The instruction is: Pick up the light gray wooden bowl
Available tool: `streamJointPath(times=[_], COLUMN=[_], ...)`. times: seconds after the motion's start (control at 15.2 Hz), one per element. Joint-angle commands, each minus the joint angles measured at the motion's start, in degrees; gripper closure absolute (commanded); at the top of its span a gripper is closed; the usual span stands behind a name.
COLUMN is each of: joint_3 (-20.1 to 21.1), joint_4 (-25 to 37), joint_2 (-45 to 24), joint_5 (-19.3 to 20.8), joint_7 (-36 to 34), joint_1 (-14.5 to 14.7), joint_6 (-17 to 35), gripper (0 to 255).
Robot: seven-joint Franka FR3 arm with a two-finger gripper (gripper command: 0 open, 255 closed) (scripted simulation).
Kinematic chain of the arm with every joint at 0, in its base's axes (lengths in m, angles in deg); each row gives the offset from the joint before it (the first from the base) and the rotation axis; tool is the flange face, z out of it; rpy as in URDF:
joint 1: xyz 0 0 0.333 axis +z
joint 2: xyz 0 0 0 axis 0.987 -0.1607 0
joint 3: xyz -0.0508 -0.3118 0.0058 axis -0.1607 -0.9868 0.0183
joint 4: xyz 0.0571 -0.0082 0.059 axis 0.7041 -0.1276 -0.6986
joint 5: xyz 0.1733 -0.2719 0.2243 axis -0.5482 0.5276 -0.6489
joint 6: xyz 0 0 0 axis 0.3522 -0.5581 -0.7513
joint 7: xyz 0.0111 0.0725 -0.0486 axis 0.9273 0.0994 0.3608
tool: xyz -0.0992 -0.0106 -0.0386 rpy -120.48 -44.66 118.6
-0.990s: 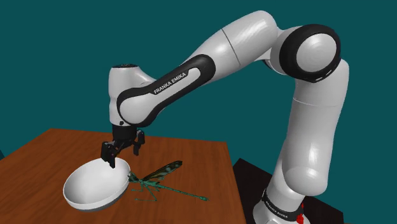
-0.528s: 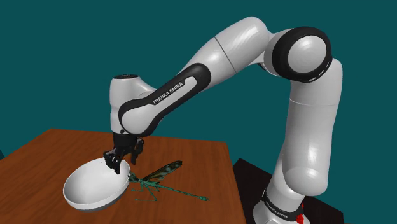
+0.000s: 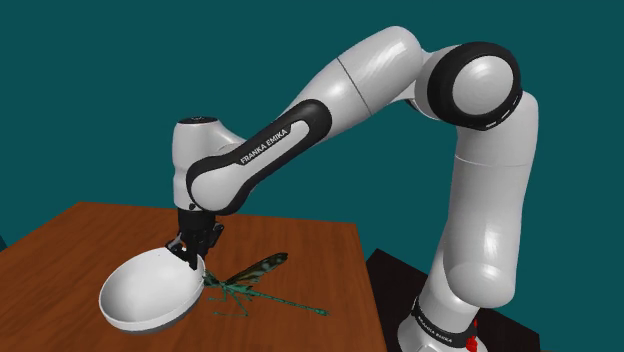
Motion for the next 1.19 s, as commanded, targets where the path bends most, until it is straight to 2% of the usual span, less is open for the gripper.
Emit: streamJointPath(times=[0.0, 0.99, 1.12], joint_3=[-0.04, 0.47, 0.47], joint_4=[0.01, 5.16, 5.22], joint_2=[-0.14, 5.75, 5.8], joint_5=[0.06, -2.45, -2.47], joint_7=[0.06, 1.17, 1.18], joint_1=[-0.02, -0.73, -0.73], joint_6=[-0.06, -10.73, -10.84], gripper=[255, 255, 255])
